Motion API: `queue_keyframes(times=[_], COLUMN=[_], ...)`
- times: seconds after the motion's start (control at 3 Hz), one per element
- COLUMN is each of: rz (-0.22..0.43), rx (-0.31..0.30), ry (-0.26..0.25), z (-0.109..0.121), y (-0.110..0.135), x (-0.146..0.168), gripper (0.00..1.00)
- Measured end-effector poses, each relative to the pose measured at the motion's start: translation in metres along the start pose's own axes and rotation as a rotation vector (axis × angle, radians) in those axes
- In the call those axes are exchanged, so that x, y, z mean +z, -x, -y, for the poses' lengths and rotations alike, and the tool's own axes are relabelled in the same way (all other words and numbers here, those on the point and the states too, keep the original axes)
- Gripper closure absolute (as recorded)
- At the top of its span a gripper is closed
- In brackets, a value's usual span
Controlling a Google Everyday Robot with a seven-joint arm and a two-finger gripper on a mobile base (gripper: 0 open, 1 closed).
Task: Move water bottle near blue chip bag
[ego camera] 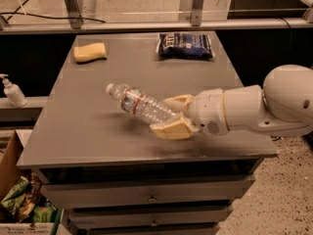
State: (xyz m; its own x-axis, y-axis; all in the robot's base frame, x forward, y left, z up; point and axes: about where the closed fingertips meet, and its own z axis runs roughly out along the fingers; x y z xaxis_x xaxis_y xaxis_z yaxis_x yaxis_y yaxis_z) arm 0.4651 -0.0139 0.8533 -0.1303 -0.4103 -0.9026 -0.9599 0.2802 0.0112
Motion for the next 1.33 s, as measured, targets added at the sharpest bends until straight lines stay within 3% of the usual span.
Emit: queue_keyframes(times=[0.33,0.67,1.0,1.33], rz=[-0.019,-0.091,-0.106,-0.133], rx=[-0.02,-0.033,-0.041,-0.063], ry=[-0.083,-0.154,-0.191,-0.186], z=[0.032,0.068,0.078,0.074], y=[0.015,0.025,0.028,0.021], x=[-0.049,-0.097,-0.113,-0.108], gripper=[1.0,1.0,1.0,1.0])
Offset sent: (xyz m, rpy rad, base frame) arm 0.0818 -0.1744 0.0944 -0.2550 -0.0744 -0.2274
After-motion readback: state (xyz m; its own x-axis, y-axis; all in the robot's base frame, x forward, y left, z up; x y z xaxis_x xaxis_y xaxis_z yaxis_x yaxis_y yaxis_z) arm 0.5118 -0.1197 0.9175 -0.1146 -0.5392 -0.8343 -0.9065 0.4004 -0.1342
